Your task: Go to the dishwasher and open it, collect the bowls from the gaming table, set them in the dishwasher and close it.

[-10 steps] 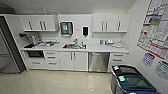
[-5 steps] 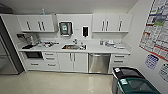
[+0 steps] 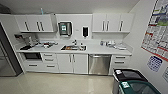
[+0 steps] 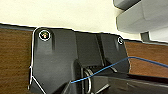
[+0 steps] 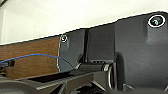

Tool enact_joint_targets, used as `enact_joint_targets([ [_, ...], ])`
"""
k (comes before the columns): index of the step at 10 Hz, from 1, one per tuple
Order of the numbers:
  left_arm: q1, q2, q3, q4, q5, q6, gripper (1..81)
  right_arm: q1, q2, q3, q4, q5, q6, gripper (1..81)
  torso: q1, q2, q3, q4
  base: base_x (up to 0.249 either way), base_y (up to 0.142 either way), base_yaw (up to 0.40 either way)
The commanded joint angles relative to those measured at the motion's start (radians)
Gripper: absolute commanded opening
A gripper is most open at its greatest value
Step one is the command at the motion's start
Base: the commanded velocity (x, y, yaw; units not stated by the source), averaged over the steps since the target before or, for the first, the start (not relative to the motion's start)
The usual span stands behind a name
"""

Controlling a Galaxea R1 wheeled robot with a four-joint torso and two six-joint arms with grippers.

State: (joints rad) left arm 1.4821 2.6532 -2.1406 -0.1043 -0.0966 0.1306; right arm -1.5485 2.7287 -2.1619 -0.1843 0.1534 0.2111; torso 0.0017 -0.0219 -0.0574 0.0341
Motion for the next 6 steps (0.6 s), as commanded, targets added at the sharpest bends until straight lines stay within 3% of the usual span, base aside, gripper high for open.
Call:
enact_joint_targets([
  [1,-0.047,-0.027,0.019,0.006,0.057,0.004,81.1,0.043,-0.015,0.025,-0.003,-0.044,0.002,81.1,0.0,0.0,0.0,0.0,0.116,0.0,0.0],
  [6,-0.047,-0.027,0.019,0.006,0.055,0.004,81.1,0.044,-0.015,0.025,-0.004,-0.044,0.001,81.1,0.0,0.0,0.0,0.0,0.116,0.0,0.0],
])
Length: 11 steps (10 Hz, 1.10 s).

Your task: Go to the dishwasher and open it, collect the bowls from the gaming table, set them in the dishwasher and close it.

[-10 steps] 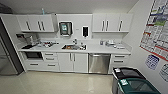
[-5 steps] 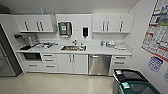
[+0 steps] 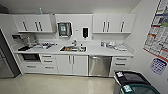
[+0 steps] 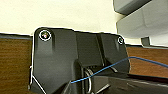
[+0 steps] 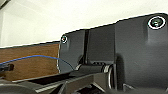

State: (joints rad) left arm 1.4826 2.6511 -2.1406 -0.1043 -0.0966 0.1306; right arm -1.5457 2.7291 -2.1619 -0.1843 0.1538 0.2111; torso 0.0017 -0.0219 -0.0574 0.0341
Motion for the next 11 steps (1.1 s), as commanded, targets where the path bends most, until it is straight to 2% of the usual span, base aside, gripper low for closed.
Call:
enact_joint_targets([
  [1,-0.047,-0.025,0.019,0.006,0.055,0.004,81.1,0.043,-0.015,0.025,-0.004,-0.045,0.001,81.1,0.0,0.0,0.0,0.0,0.116,0.0,0.0],
  [11,-0.047,-0.025,0.019,0.005,0.055,0.004,81.1,0.04,-0.012,0.025,-0.003,-0.045,0.004,81.1,-0.001,0.0,0.0,0.0,0.131,0.0,0.0],
])
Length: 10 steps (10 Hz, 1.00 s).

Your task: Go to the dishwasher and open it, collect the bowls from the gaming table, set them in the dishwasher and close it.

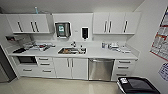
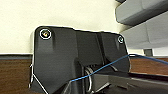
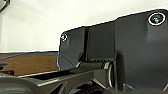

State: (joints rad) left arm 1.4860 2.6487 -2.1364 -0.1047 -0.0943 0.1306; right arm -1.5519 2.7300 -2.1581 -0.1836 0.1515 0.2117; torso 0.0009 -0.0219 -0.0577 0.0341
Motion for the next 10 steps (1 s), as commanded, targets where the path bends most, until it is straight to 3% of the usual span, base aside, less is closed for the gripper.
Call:
enact_joint_targets([
  [1,-0.051,-0.022,0.015,0.005,0.053,0.004,81.1,0.046,-0.013,0.021,-0.004,-0.043,0.003,81.1,0.0,0.0,0.0,0.0,0.133,0.0,0.0],
  [10,-0.049,-0.024,0.015,0.005,0.053,0.006,81.1,0.051,-0.014,0.021,0.0,-0.043,0.003,81.1,0.0,0.0,0.0,0.0,0.133,0.0,0.0],
])
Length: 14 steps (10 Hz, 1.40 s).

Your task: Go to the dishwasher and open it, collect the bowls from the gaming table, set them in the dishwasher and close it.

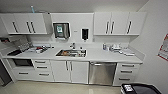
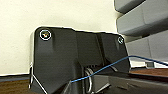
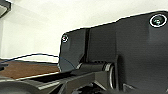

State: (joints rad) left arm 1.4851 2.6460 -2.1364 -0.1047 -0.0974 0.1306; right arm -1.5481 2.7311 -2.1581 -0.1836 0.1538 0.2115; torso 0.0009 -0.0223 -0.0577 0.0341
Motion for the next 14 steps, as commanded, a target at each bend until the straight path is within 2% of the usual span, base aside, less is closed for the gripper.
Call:
enact_joint_targets([
  [1,-0.048,-0.018,0.015,0.007,0.056,0.006,81.1,0.044,-0.015,0.02,-0.002,-0.045,0.003,81.1,0.0,0.0,0.0,0.0,0.133,0.0,0.0],
  [14,-0.044,-0.021,0.027,0.01,0.056,0.006,81.1,0.044,-0.018,0.02,0.001,-0.043,0.003,81.1,0.0,0.0,0.0,0.0,0.133,0.0,0.0],
])
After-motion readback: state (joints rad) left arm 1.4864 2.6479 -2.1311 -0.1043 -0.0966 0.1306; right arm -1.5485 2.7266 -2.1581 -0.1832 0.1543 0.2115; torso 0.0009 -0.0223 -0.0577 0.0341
